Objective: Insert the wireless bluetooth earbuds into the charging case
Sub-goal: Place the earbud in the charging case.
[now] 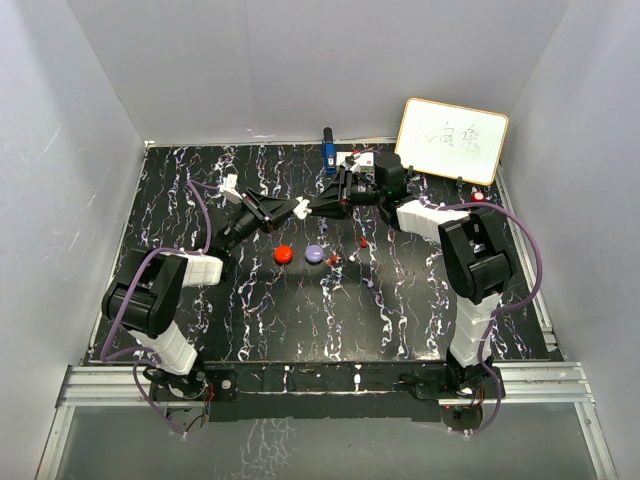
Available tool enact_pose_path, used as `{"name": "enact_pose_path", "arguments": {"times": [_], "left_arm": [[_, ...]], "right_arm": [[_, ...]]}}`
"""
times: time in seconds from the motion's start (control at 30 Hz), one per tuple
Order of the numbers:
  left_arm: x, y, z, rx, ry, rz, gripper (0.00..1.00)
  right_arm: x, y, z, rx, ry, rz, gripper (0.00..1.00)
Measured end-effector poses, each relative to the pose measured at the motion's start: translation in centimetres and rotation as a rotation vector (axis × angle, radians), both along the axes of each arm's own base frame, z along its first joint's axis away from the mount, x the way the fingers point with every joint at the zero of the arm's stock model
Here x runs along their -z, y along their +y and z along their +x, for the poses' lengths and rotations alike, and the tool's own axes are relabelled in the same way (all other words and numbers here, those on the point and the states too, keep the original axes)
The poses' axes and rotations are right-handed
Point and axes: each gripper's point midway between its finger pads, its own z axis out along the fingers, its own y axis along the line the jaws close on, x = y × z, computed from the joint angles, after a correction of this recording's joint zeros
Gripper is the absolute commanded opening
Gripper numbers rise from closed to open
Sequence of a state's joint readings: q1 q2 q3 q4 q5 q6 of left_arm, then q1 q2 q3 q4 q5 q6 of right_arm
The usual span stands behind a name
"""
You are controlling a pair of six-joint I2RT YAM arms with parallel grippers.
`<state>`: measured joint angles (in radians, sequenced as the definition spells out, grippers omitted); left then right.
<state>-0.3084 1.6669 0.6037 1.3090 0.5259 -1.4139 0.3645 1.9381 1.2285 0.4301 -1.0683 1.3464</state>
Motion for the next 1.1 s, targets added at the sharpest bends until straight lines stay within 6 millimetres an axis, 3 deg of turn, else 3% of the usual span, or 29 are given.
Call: {"name": "enact_pose_path", "arguments": {"times": [0.17,0.43,0.63,0.8,0.97,1.1], "left_arm": [[-0.2,0.1,0.0,-0.005,-0.003,-0.002,0.0],[0.0,0.3,0.0,-0.022,0.031,0.009,0.0],[1.7,0.7,0.1,-0.05,0.141,0.081,0.0],[1.9,0.8,0.7,-0.069,0.194,0.126,0.0],[2.6,0.8,0.8,-0.071,0.248,0.15,0.0],[3.2,0.8,0.7,-0.07,0.275,0.16,0.0]], "right_arm": [[0.0,0.0,0.2,0.009,0.005,0.0,0.5],[1.0,-1.5,1.3,0.064,0.0,-0.014,0.6],[2.8,-3.2,3.4,0.156,-0.089,-0.203,0.63],[1.3,-3.0,4.7,0.193,-0.287,-0.412,0.63],[0.0,-1.6,3.8,0.176,-0.454,-0.579,0.62],[0.9,-0.2,2.3,0.135,-0.523,-0.692,0.62]]}}
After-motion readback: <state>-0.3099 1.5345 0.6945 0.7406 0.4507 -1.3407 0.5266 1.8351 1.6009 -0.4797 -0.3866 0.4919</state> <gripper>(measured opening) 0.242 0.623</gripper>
